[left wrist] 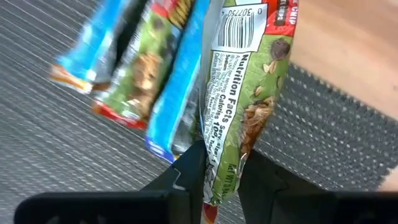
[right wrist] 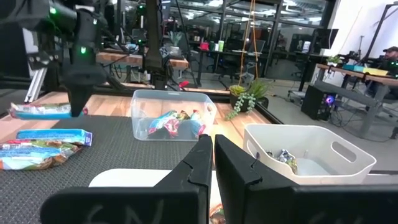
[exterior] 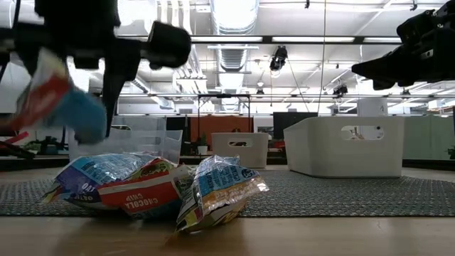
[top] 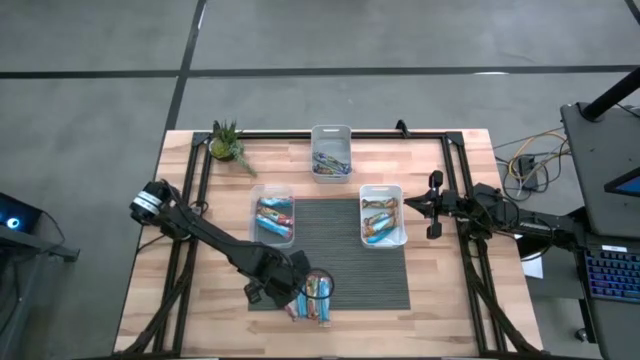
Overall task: Pick and place Granola Bars by type
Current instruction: Put the red granola bar into the transparent bin
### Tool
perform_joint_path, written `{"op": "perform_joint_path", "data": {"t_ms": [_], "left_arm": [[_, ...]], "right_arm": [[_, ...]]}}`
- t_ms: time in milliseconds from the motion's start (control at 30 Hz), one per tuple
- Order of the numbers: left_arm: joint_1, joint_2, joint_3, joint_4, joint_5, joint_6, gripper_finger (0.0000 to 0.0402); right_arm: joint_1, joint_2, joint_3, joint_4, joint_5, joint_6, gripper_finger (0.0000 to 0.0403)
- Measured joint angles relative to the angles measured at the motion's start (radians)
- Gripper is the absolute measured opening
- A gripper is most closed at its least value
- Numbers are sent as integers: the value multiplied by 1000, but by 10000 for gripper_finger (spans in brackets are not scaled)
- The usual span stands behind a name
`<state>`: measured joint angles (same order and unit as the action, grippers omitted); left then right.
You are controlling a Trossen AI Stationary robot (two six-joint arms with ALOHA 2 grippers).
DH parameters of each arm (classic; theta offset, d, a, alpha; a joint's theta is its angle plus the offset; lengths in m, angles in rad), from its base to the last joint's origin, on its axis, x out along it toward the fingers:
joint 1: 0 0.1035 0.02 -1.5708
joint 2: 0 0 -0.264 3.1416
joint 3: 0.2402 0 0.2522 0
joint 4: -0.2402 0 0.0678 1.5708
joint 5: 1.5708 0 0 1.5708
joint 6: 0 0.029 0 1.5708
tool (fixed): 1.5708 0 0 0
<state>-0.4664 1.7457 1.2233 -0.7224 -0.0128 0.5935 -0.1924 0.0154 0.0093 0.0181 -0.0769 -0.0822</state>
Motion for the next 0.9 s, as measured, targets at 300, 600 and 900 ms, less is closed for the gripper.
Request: {"op": "perform_joint_path", "data": {"t_ms": [300,600,900], "left_arm": [[29,-51,86,-4,0,-36,61],[73,-61,232,-3,0,-53,61],[139,-49,344,3,-15,-72,61]], "right_arm": [[0,0,0,0,0,-1,9],[0,0,0,0,0,-4,9],[0,0,0,0,0,0,9]]}}
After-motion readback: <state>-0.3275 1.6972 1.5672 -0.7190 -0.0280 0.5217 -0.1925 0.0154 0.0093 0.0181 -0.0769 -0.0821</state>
